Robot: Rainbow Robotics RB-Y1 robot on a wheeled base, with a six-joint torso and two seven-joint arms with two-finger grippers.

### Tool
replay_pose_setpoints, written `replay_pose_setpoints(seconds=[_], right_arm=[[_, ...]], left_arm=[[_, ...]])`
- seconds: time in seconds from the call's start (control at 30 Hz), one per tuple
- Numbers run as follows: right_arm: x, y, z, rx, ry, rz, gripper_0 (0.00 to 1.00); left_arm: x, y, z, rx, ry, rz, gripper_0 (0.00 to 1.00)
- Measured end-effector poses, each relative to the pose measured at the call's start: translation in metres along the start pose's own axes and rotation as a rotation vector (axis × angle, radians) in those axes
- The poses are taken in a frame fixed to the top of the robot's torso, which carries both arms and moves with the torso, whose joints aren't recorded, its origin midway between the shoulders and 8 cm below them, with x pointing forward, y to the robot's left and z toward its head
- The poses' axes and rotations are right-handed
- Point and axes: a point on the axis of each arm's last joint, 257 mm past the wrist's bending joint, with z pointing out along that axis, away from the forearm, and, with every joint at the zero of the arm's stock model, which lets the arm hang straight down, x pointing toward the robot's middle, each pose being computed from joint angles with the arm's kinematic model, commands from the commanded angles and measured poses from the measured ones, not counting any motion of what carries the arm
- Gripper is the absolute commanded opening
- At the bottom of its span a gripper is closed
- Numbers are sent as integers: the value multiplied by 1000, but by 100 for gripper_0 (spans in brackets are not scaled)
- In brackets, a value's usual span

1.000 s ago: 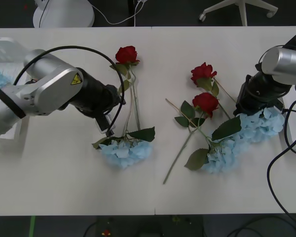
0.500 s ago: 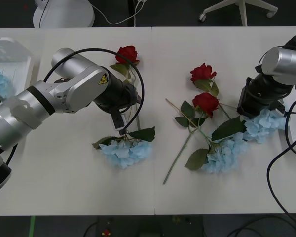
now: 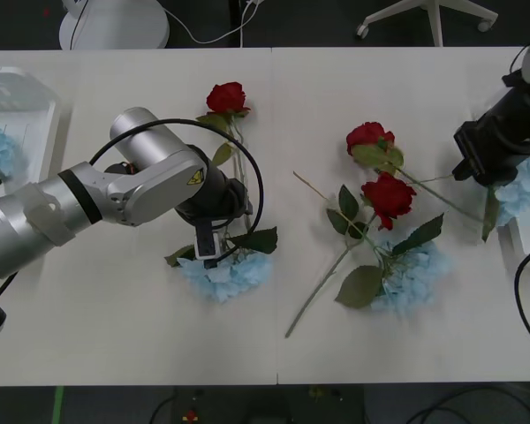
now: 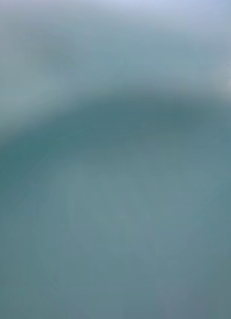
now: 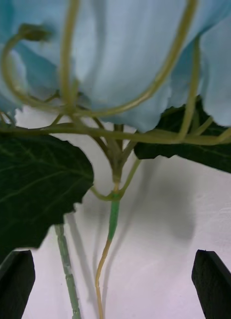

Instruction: Put the red flowers into the right box and the blue flowers into the left box

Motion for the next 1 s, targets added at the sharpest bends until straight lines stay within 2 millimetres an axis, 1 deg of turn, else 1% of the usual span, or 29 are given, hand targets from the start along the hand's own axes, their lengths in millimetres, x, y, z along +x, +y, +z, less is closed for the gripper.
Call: replay_pose_setpoints(seconds=[0.07, 0.1, 0.13, 0.2, 0.3, 0.33, 0.4, 0.43, 0.47, 0.5, 0.6, 0.63, 0.67, 0.7, 0.77, 0.8, 0.9, 1.0], right_arm=[[-10, 3, -15, -17, -11, -168, 0], [-15, 4, -22, -22, -18, -250, 0], [-19, 4, -29, -25, -26, -338, 0], [-27, 4, -38, -27, -47, -510, 0], [-37, 8, -48, -33, -79, -756, 0], [-39, 10, -49, -38, -88, -810, 0], [-39, 16, -50, -60, -100, -863, 0], [-38, 19, -51, -71, -100, -865, 0], [-36, 21, -51, -82, -97, -869, 0], [-34, 22, -51, -88, -93, -890, 0], [-27, 22, -48, -93, -78, -1004, 0], [-24, 22, -46, -95, -71, -1052, 0], [-21, 22, -44, -96, -67, -1091, 0], [-19, 21, -41, -92, -65, -1118, 0], [-16, 19, -33, -83, -63, -1150, 0], [-15, 19, -28, -81, -66, -1168, 0], [-15, 25, -12, -90, -110, -1258, 0], [-15, 28, 6, -65, -162, -1438, 0]], left_arm=[[0, -2, 1, 9, 4, 8, 91], [1, -3, 1, 13, 7, 11, 89], [2, -4, 1, 17, 11, 15, 86], [3, -5, 1, 22, 16, 18, 75], [4, -8, 2, 33, 24, 27, 70], [4, -9, 2, 37, 26, 31, 68], [3, -11, 4, 46, 27, 40, 53], [2, -12, 5, 50, 26, 45, 48], [1, -13, 5, 55, 26, 49, 31], [0, -13, 6, 59, 26, 53, 27], [1, -16, 7, 68, 31, 59, 27], [1, -17, 7, 71, 33, 57, 24], [2, -18, 7, 74, 34, 54, 17], [2, -20, 8, 78, 34, 49, 8], [4, -27, 10, 93, 36, 39, 5], [4, -31, 11, 101, 35, 33, 0], [6, -39, 13, 120, 39, 25, 0], [9, -41, 12, 126, 45, 27, 0]])
